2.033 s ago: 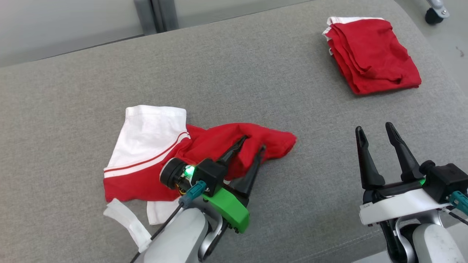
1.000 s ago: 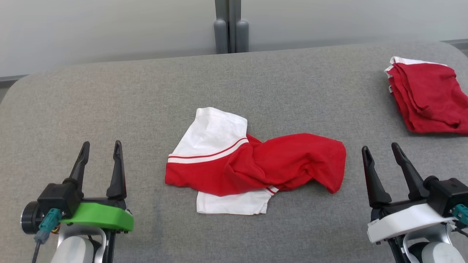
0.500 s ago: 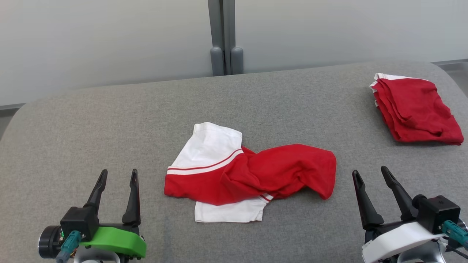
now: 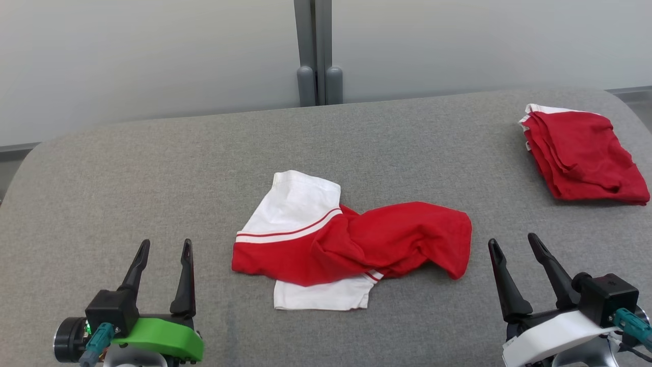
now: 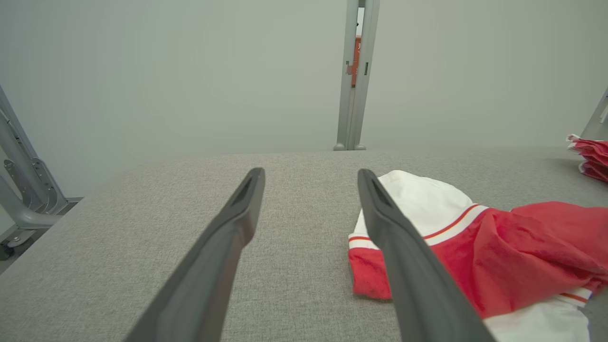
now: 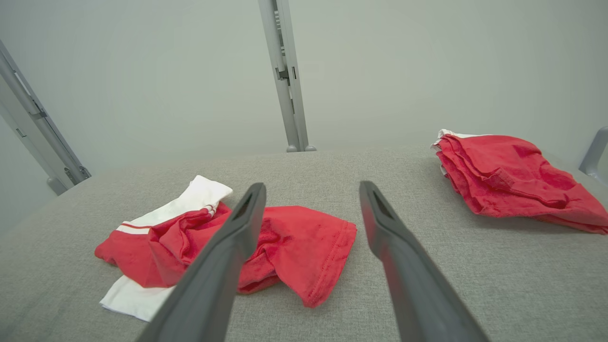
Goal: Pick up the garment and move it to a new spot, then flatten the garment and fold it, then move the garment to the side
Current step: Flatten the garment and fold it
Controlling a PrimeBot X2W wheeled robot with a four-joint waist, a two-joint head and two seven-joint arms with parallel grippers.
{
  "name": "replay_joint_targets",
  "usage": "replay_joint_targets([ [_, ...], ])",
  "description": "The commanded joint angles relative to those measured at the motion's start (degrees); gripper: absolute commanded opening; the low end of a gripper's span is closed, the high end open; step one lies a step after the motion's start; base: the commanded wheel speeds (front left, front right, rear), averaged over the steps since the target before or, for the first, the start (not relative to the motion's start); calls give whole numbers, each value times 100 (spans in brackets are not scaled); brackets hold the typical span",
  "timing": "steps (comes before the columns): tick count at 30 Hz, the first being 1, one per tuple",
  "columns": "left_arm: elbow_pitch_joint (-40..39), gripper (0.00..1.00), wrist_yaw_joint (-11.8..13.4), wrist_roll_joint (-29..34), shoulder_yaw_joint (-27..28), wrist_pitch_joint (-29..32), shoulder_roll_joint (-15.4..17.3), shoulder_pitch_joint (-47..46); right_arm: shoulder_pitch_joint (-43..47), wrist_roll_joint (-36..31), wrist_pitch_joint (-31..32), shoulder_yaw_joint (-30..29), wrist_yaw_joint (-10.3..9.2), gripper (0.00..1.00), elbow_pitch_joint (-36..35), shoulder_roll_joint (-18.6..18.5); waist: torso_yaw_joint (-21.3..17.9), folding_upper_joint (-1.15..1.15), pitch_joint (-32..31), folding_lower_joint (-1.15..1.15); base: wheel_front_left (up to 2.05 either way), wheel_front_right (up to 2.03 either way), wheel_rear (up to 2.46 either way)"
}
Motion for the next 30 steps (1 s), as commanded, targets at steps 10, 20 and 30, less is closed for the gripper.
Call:
replay_joint_targets([
  [10, -178, 100, 5, 125, -80, -2, -19, -359, -57, -35, 134, 188, -9, 100, 416, -202, 196, 0, 435, 0, 0, 0, 0],
  [20, -290, 100, -52, 265, -172, -2, -168, -871, -864, -243, -107, 660, -9, 100, 1874, -399, 436, 0, 1019, 0, 0, 0, 0],
  [30, -357, 100, -114, 362, -87, -2, -272, -986, -1301, -523, -449, 593, -9, 0, 2557, -349, 494, 0, 1148, 0, 0, 0, 0],
])
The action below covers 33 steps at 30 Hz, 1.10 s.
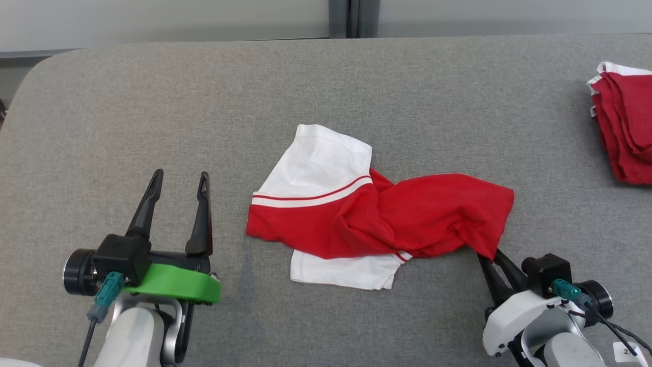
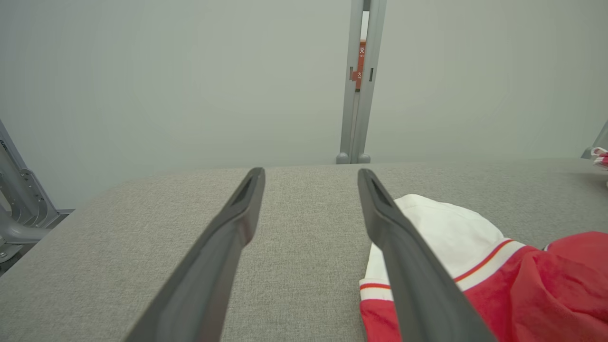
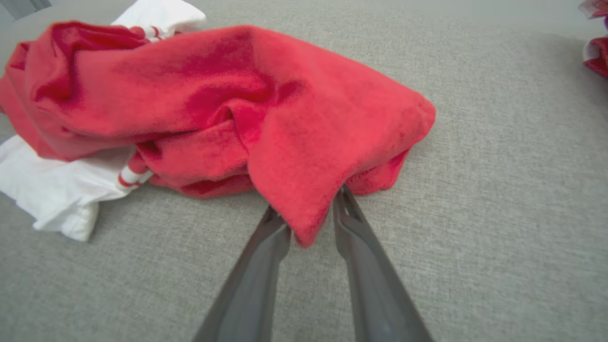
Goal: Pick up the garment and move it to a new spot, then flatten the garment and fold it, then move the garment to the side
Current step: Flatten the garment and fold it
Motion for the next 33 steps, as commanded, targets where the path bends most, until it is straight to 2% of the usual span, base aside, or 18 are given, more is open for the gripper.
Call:
replay_joint_targets([
  [1, -40, 100, -26, 78, 41, -2, -21, -48, 53, -4, -61, -35, -9, 0, -123, 4, 0, 0, 8, 0, 0, 0, 0],
  [7, -123, 100, -14, 111, 161, -2, -37, -8, 266, 110, 41, -204, -9, 0, -968, -198, -113, 0, 67, 0, 0, 0, 0],
  [12, -165, 100, -39, 138, 225, -2, -72, -29, 330, 99, 433, -368, -9, 0, -1831, -424, -199, 0, 111, 0, 0, 0, 0],
  [18, -180, 100, -86, 190, 248, -2, -143, -133, 149, 215, 936, -580, -9, 0, -2521, -815, -198, 0, 203, 0, 0, 0, 0],
  [25, -166, 100, -177, 272, 202, -2, -273, -293, -282, 498, 1392, -570, -9, 0, -2453, -1235, -37, 0, 440, 0, 0, 0, 0],
  [33, -193, 100, -273, 388, 151, -2, -428, -596, -993, 797, 1662, -518, -9, 0, -1637, -1514, 236, 0, 884, 0, 0, 0, 0],
])
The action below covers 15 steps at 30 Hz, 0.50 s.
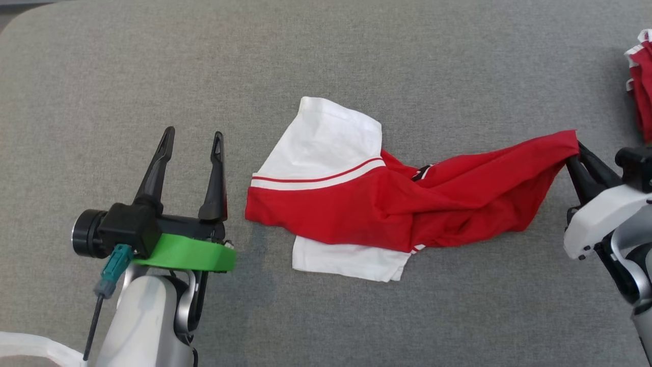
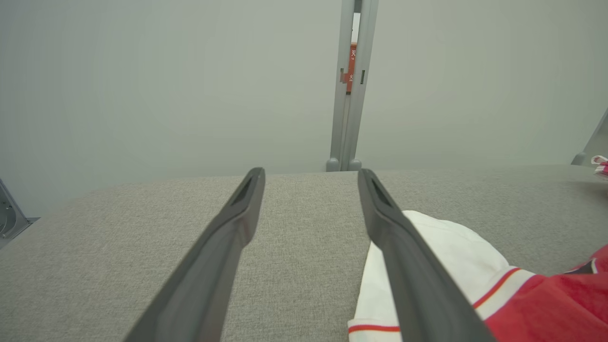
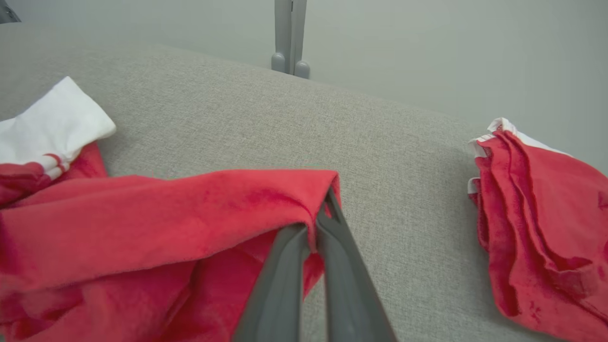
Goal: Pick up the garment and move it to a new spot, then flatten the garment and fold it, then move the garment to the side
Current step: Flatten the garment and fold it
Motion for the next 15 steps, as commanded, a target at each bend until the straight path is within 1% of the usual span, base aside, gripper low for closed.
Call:
replay_joint_targets([
  [1, -11, 100, -35, 70, 7, -2, -25, -125, -159, 102, 22, 4, -9, 0, 186, -24, 172, 0, 218, 0, 0, 0, 0],
  [4, -5, 100, -74, 102, -6, -2, -63, -194, -466, 251, 32, -4, -9, 0, 653, -48, 234, 0, 316, 0, 0, 0, 0],
  [8, 9, 100, -95, 141, 14, -2, -98, -245, -827, 432, -128, -54, -9, 0, 1174, -53, 252, 0, 380, 0, 0, 0, 0],
  [9, 16, 100, -103, 142, 19, -2, -108, -252, -929, 453, -220, -77, -10, 39, 1321, -63, 251, 0, 392, 0, 0, 0, 0],
  [10, 24, 100, -114, 142, 25, -2, -116, -261, -1000, 509, -307, -93, -9, 100, 1441, -37, 251, 0, 399, 0, 0, 0, 0],
  [15, 56, 100, -130, 189, 72, -2, -138, -241, -1055, 537, -856, -72, -9, 100, 1795, 30, 197, 0, 367, 0, 0, 0, 0],
])
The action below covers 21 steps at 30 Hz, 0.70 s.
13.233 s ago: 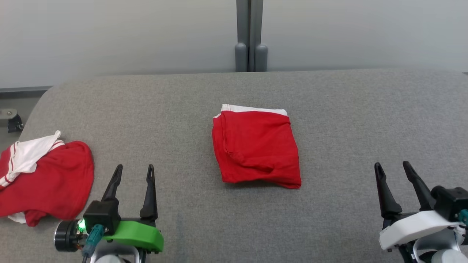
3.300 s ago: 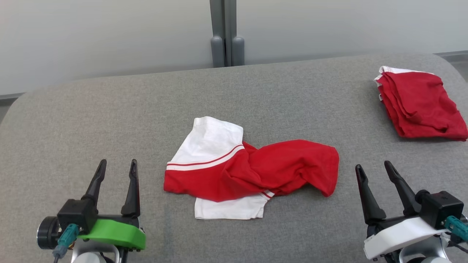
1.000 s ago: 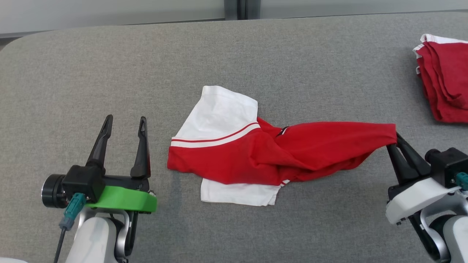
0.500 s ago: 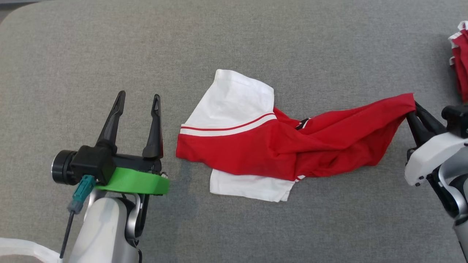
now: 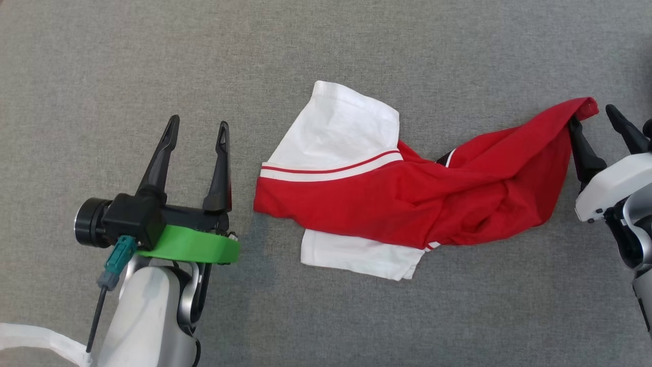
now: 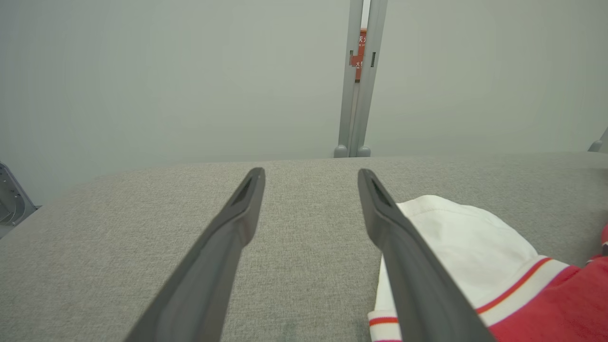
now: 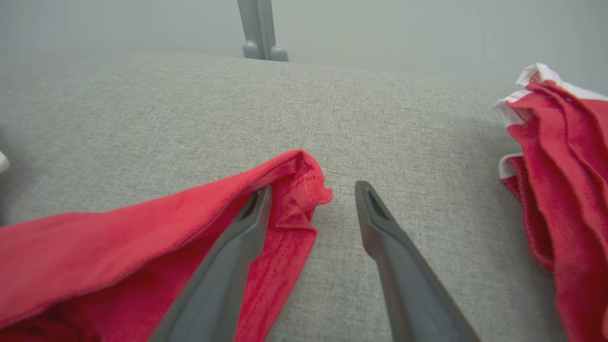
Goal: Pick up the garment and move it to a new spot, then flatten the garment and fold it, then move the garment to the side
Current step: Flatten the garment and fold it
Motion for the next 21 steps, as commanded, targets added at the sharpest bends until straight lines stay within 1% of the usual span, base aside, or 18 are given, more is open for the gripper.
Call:
replay_joint_targets([
  [1, 19, 100, -12, 36, 49, -2, -15, -36, 57, -1, -208, -21, -9, 100, 55, 29, -47, 0, -43, 0, 0, 0, 0],
  [6, 67, 100, -14, 60, 131, -2, -20, 119, 444, -54, -824, -132, -9, 100, 26, 154, -170, 0, -218, 0, 0, 0, 0],
  [12, 105, 100, 44, 95, 295, -2, 35, 349, 1056, -198, -1473, -281, -9, 100, -467, 426, -363, 0, -519, 0, 0, 0, 0],
  [17, 104, 100, 145, 98, 460, -2, 93, 570, 1491, -366, -1668, -398, -9, 100, -1162, 743, -522, 0, -785, 0, 0, 0, 0],
  [21, 127, 100, 159, 99, 514, -2, 120, 734, 1838, -478, -1677, -400, -9, 100, -1558, 969, -576, 0, -986, 0, 0, 0, 0],
])
